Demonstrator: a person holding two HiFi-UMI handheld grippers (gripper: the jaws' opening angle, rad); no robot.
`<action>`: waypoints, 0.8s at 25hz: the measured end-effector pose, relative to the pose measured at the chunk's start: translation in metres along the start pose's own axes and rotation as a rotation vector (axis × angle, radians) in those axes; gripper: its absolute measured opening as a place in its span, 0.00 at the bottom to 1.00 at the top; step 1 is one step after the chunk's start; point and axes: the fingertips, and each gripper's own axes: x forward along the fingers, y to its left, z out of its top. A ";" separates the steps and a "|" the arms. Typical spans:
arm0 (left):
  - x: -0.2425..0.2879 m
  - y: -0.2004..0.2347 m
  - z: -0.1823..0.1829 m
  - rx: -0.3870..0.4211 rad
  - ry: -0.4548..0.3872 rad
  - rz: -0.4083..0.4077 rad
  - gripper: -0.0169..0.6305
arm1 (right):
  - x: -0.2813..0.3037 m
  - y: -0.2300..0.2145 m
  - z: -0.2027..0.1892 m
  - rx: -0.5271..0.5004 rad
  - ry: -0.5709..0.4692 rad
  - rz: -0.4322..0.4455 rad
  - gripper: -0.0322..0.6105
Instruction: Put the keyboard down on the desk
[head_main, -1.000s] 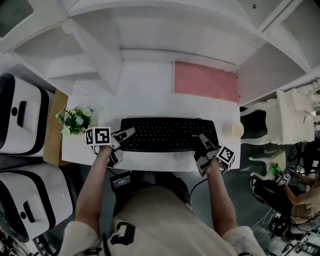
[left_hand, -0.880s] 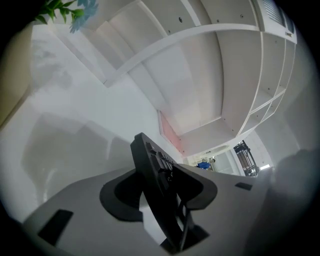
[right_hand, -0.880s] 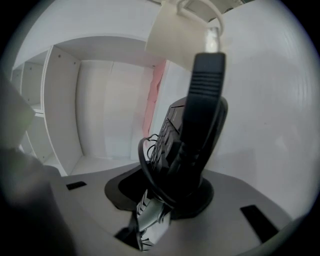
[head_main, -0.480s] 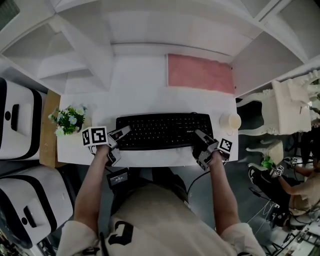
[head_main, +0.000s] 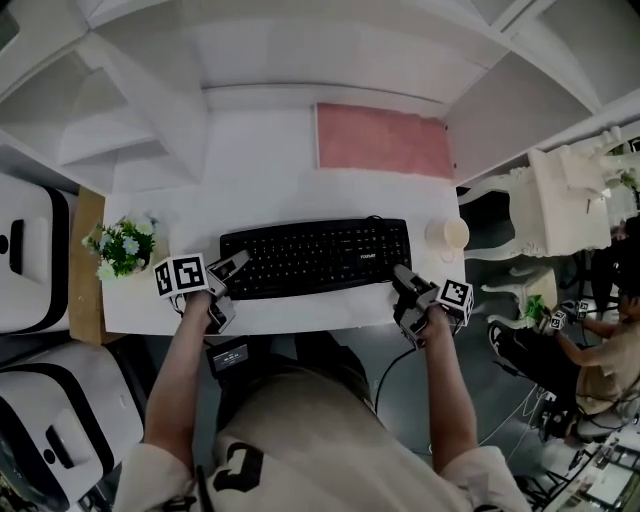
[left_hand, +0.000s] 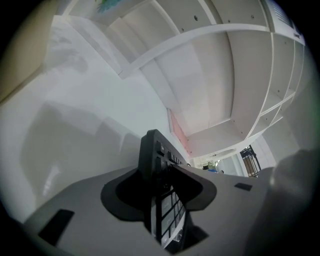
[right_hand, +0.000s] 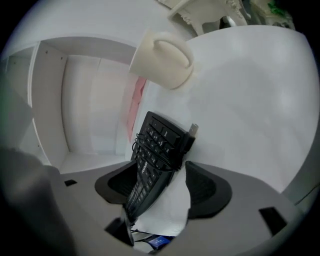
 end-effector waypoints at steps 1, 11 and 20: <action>0.001 0.000 0.000 0.004 -0.001 0.001 0.30 | -0.003 -0.003 -0.001 -0.015 -0.013 -0.021 0.51; 0.007 0.002 0.004 0.062 -0.001 0.041 0.33 | -0.014 0.001 -0.030 -0.218 -0.140 -0.169 0.52; 0.010 0.009 0.007 0.171 0.026 0.181 0.39 | 0.016 0.035 -0.089 -0.310 0.009 -0.040 0.52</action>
